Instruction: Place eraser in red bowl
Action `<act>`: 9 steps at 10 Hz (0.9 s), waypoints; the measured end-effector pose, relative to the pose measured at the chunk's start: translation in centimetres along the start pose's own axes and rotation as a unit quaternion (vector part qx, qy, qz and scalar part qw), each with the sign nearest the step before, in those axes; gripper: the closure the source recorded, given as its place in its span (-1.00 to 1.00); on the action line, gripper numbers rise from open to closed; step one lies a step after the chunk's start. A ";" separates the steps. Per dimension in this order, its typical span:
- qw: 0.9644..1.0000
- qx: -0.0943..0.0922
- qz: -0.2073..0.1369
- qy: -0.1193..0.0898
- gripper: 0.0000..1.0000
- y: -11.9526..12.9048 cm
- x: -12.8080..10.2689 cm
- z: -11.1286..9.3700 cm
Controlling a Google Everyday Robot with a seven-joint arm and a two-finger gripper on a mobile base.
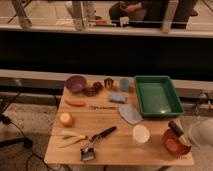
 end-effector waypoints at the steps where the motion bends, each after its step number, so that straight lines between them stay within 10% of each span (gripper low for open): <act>1: 1.000 0.003 0.002 -0.003 -0.14 -0.2 -0.1 -0.3; 4: 1.000 0.008 0.003 -0.012 -0.59 -0.5 -0.5 -0.8; 9: 1.000 0.012 0.005 -0.013 -0.60 -0.6 -0.8 -0.8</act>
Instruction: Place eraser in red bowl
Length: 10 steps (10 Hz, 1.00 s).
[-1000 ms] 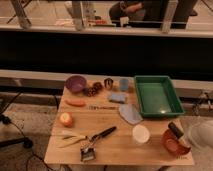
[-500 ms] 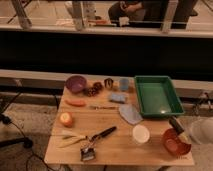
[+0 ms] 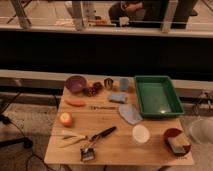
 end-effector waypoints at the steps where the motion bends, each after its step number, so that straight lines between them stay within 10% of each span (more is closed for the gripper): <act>1: 1.000 0.000 0.001 -0.002 -0.60 0.0 -0.1 0.0; 3: 1.000 -0.001 0.004 -0.018 -0.52 0.1 -0.3 -0.4; 10: 1.000 -0.013 -0.028 -0.002 0.74 3.0 -1.0 -1.7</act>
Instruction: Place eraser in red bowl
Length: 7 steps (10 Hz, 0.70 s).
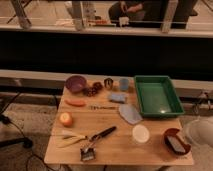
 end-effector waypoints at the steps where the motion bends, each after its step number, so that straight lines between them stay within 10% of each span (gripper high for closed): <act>1: 1.000 -0.001 -0.004 0.001 0.76 0.4 -0.2 -0.1; 7: 1.000 -0.005 -0.028 -0.002 0.57 1.1 -0.5 -1.5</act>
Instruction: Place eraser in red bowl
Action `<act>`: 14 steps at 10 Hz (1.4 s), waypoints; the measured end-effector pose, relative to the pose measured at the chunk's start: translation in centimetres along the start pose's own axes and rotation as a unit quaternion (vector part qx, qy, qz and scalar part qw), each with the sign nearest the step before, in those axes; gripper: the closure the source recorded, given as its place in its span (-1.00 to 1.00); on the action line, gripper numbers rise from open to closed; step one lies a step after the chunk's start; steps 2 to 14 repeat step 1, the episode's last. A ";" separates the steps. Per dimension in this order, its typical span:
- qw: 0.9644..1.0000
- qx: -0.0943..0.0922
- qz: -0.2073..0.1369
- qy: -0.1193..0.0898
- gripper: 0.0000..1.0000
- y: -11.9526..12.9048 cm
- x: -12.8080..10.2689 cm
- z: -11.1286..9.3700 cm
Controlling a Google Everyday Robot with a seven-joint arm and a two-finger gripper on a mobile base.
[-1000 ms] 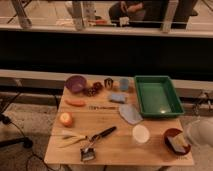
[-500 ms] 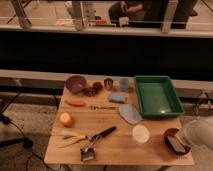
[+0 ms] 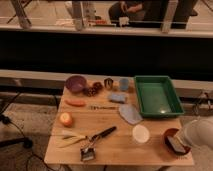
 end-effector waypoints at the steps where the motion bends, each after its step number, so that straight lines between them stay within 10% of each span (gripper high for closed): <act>1: 1.000 -0.001 -0.006 0.001 0.66 0.2 0.2 -0.2; 14: 1.000 -0.001 -0.006 0.001 0.66 0.2 0.2 -0.2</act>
